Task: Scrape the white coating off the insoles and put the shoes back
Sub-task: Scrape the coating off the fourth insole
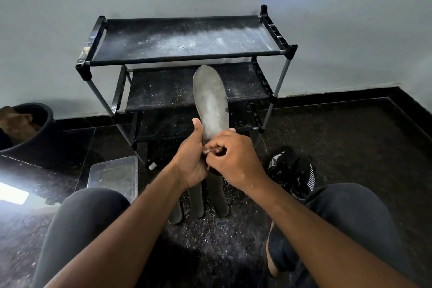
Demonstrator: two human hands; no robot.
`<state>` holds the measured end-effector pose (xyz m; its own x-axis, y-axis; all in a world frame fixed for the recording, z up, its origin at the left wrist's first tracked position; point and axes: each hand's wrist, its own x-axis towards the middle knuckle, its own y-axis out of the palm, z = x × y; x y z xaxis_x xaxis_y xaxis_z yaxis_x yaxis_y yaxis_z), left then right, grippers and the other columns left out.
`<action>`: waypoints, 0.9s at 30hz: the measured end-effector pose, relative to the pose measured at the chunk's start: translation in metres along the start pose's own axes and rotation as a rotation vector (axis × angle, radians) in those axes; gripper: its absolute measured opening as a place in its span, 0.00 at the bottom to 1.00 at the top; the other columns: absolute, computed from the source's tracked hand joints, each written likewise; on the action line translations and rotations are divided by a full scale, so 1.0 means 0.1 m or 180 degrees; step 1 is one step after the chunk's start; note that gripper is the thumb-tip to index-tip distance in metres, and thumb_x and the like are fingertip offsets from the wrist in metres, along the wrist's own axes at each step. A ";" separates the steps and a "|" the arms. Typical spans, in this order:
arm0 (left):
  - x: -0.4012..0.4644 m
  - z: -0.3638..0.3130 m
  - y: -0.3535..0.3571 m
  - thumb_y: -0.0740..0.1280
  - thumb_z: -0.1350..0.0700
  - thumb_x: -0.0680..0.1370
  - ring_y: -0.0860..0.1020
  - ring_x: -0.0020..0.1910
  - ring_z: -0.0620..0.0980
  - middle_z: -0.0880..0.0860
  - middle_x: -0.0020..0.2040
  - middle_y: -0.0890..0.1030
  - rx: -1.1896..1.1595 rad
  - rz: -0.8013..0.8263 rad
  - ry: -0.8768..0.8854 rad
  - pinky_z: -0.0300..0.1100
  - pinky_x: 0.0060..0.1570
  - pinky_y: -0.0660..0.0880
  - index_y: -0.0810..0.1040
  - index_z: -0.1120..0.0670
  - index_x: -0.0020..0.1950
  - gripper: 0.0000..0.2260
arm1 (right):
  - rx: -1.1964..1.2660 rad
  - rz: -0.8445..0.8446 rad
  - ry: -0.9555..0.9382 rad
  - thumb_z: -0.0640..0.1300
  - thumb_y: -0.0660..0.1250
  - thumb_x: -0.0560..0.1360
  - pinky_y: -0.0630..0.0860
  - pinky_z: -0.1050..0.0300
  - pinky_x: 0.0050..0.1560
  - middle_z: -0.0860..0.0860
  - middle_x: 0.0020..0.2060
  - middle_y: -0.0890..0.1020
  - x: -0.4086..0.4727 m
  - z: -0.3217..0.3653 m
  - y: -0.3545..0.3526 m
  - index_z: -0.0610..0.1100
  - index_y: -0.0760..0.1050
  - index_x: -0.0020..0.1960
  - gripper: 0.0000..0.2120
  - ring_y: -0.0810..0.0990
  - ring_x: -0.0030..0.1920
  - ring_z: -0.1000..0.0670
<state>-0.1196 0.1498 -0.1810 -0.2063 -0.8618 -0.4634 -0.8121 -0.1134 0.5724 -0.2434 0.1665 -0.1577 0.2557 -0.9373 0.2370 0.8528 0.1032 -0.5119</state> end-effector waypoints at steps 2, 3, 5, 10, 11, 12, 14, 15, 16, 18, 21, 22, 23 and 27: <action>0.00 -0.01 -0.02 0.48 0.33 0.83 0.85 0.57 0.53 0.61 0.61 0.84 -0.0040 -0.0015 -0.0012 0.44 0.55 0.83 0.78 0.61 0.67 0.36 | -0.0053 0.0217 -0.0015 0.31 0.71 0.70 0.76 0.71 0.39 0.50 0.41 0.82 -0.01 -0.02 -0.02 0.40 0.86 0.44 0.07 0.81 0.39 0.55; 0.00 0.00 -0.01 0.48 0.33 0.83 0.85 0.58 0.53 0.60 0.61 0.84 -0.0059 0.0001 -0.0020 0.45 0.56 0.83 0.78 0.61 0.69 0.35 | -0.0145 0.0176 -0.0060 0.31 0.71 0.71 0.76 0.71 0.41 0.50 0.41 0.82 0.01 -0.03 -0.03 0.40 0.86 0.45 0.07 0.81 0.39 0.55; -0.01 0.06 0.01 0.49 0.34 0.84 0.84 0.59 0.55 0.60 0.62 0.84 -0.0140 0.0109 -0.0100 0.48 0.58 0.83 0.76 0.59 0.71 0.34 | -0.0358 -0.0116 -0.0152 0.33 0.70 0.74 0.77 0.69 0.45 0.50 0.43 0.80 0.05 -0.07 -0.02 0.40 0.85 0.48 0.07 0.80 0.42 0.56; -0.02 0.07 0.02 0.49 0.33 0.84 0.83 0.62 0.56 0.61 0.66 0.81 -0.0221 0.0258 -0.0179 0.50 0.61 0.81 0.76 0.59 0.73 0.35 | -0.0423 -0.0381 -0.0324 0.32 0.70 0.74 0.78 0.67 0.49 0.49 0.45 0.80 0.08 -0.10 0.01 0.39 0.84 0.48 0.06 0.80 0.44 0.55; -0.01 0.03 -0.01 0.48 0.33 0.83 0.82 0.64 0.56 0.62 0.68 0.80 -0.0193 0.0236 -0.0128 0.49 0.61 0.81 0.74 0.59 0.74 0.36 | -0.0386 -0.0245 -0.0326 0.31 0.70 0.72 0.77 0.69 0.48 0.49 0.44 0.81 0.05 -0.09 0.02 0.39 0.84 0.47 0.07 0.80 0.44 0.55; 0.00 0.00 -0.03 0.47 0.31 0.83 0.81 0.66 0.57 0.62 0.69 0.79 -0.0131 0.0217 -0.0080 0.49 0.63 0.80 0.73 0.59 0.75 0.37 | -0.0345 -0.0089 -0.0320 0.31 0.70 0.71 0.76 0.70 0.47 0.49 0.44 0.82 0.03 -0.09 0.02 0.40 0.85 0.46 0.08 0.80 0.43 0.56; 0.02 -0.04 -0.08 0.46 0.28 0.80 0.79 0.68 0.58 0.63 0.70 0.78 -0.0003 0.0239 -0.0037 0.50 0.66 0.77 0.72 0.59 0.75 0.42 | -0.0215 0.0214 -0.0265 0.31 0.70 0.70 0.77 0.69 0.46 0.50 0.42 0.82 -0.01 -0.07 0.03 0.40 0.86 0.44 0.09 0.80 0.43 0.57; 0.01 -0.05 -0.09 0.47 0.26 0.79 0.80 0.67 0.58 0.63 0.69 0.79 0.0022 0.0251 -0.0020 0.51 0.67 0.76 0.71 0.59 0.76 0.43 | -0.0148 0.0348 -0.0219 0.31 0.70 0.69 0.78 0.67 0.46 0.51 0.42 0.82 -0.01 -0.06 0.03 0.41 0.86 0.43 0.08 0.80 0.43 0.56; 0.02 -0.05 -0.09 0.47 0.26 0.78 0.81 0.64 0.58 0.63 0.67 0.80 0.0016 0.0235 0.0003 0.51 0.66 0.76 0.72 0.59 0.76 0.44 | -0.0103 0.0470 -0.0180 0.31 0.70 0.69 0.78 0.65 0.47 0.51 0.42 0.83 -0.02 -0.06 0.02 0.41 0.86 0.43 0.08 0.81 0.42 0.56; 0.05 -0.05 -0.09 0.47 0.26 0.79 0.84 0.58 0.57 0.62 0.63 0.82 -0.0060 0.0142 0.0037 0.50 0.59 0.81 0.73 0.58 0.74 0.42 | -0.0114 0.0663 -0.0188 0.32 0.71 0.68 0.78 0.64 0.48 0.52 0.41 0.83 -0.03 -0.07 0.00 0.42 0.86 0.42 0.08 0.81 0.42 0.55; 0.08 -0.01 -0.07 0.47 0.29 0.81 0.85 0.54 0.55 0.59 0.58 0.84 -0.0071 -0.0030 0.0055 0.47 0.55 0.83 0.77 0.57 0.70 0.38 | -0.0217 0.0602 -0.0309 0.32 0.71 0.70 0.77 0.65 0.48 0.52 0.42 0.82 -0.03 -0.09 -0.01 0.42 0.86 0.44 0.08 0.80 0.42 0.56; 0.08 0.01 -0.06 0.47 0.30 0.81 0.85 0.55 0.54 0.59 0.59 0.84 -0.0022 -0.0041 0.0050 0.46 0.55 0.83 0.77 0.57 0.70 0.37 | -0.0302 0.0483 -0.0343 0.32 0.70 0.71 0.76 0.66 0.47 0.51 0.43 0.80 -0.01 -0.11 -0.01 0.41 0.85 0.46 0.08 0.79 0.43 0.56; 0.07 0.03 -0.04 0.47 0.31 0.82 0.85 0.57 0.54 0.59 0.60 0.84 -0.0009 -0.0015 0.0035 0.45 0.54 0.83 0.78 0.58 0.70 0.37 | -0.0414 0.0330 -0.0364 0.33 0.70 0.73 0.76 0.66 0.47 0.51 0.44 0.79 0.02 -0.13 -0.02 0.40 0.84 0.47 0.07 0.78 0.44 0.55; 0.04 0.06 -0.02 0.47 0.33 0.83 0.83 0.61 0.55 0.61 0.64 0.83 -0.0135 0.0041 0.0025 0.47 0.59 0.82 0.76 0.59 0.71 0.36 | -0.0558 -0.0118 -0.0369 0.33 0.69 0.75 0.78 0.63 0.50 0.49 0.46 0.78 0.07 -0.17 0.00 0.39 0.83 0.49 0.06 0.79 0.45 0.53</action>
<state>-0.1223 0.1492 -0.1880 -0.2121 -0.8671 -0.4506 -0.7856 -0.1230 0.6064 -0.2495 0.1540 -0.1702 0.2848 -0.8938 0.3465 0.7730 0.0004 -0.6344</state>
